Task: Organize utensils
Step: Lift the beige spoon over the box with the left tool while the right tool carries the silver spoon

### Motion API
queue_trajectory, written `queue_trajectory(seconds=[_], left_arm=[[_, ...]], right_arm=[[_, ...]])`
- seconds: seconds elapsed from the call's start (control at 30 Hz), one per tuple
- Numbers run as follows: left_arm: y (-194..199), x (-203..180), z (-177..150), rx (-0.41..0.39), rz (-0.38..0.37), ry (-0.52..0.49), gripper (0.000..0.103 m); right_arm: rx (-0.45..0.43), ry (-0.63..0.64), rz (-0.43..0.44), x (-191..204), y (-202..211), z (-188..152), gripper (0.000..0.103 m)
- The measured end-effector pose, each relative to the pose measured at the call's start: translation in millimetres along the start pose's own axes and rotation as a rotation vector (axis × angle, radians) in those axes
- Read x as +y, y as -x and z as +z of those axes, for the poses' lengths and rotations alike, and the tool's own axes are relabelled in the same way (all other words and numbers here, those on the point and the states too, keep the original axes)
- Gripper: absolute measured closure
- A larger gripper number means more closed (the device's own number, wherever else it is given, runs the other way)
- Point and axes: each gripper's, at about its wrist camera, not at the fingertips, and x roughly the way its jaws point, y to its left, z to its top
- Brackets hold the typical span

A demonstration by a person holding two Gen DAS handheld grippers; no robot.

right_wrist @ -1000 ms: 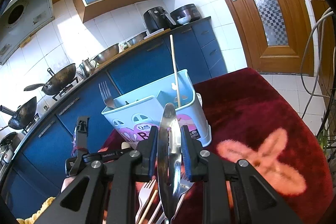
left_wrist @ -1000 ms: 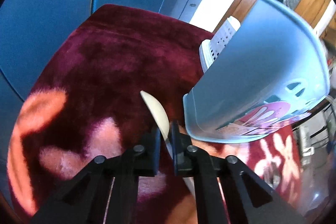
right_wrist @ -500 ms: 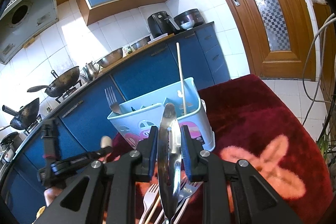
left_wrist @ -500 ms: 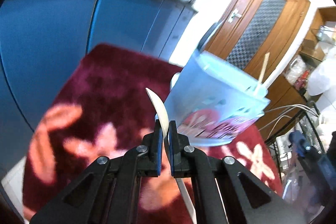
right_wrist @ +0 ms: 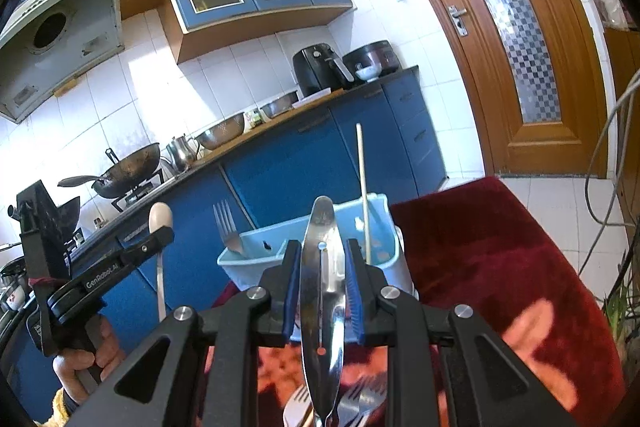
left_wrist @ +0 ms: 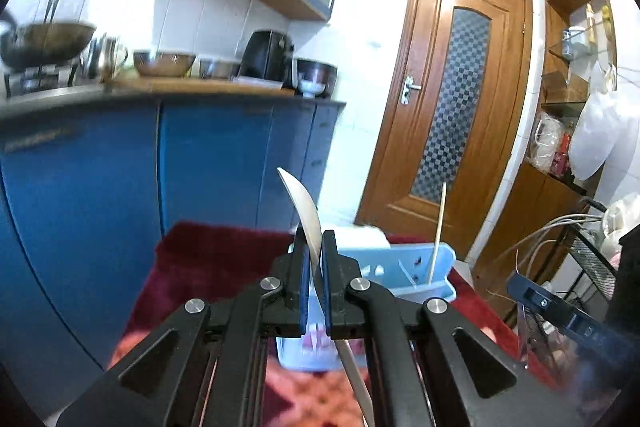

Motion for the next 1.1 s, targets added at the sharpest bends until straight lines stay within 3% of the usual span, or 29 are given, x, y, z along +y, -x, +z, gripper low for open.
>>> queue_trajectory(seconds=[0.4, 0.73, 1.1], left_arm=[[-52, -23, 46, -0.170, 0.112, -0.102, 0.100], [-99, -23, 38, -0.210, 0.195, -0.151, 0.100], [-114, -24, 19, -0.246, 0.224, -0.182, 0.100]], right_arm=[[-0.085, 0.002, 0.023, -4, -30, 40, 0.079], [-0.231, -0.020, 0.002, -18, -71, 76, 0.079], [-0.392, 0.124, -0.170, -14, -111, 89, 0.079]])
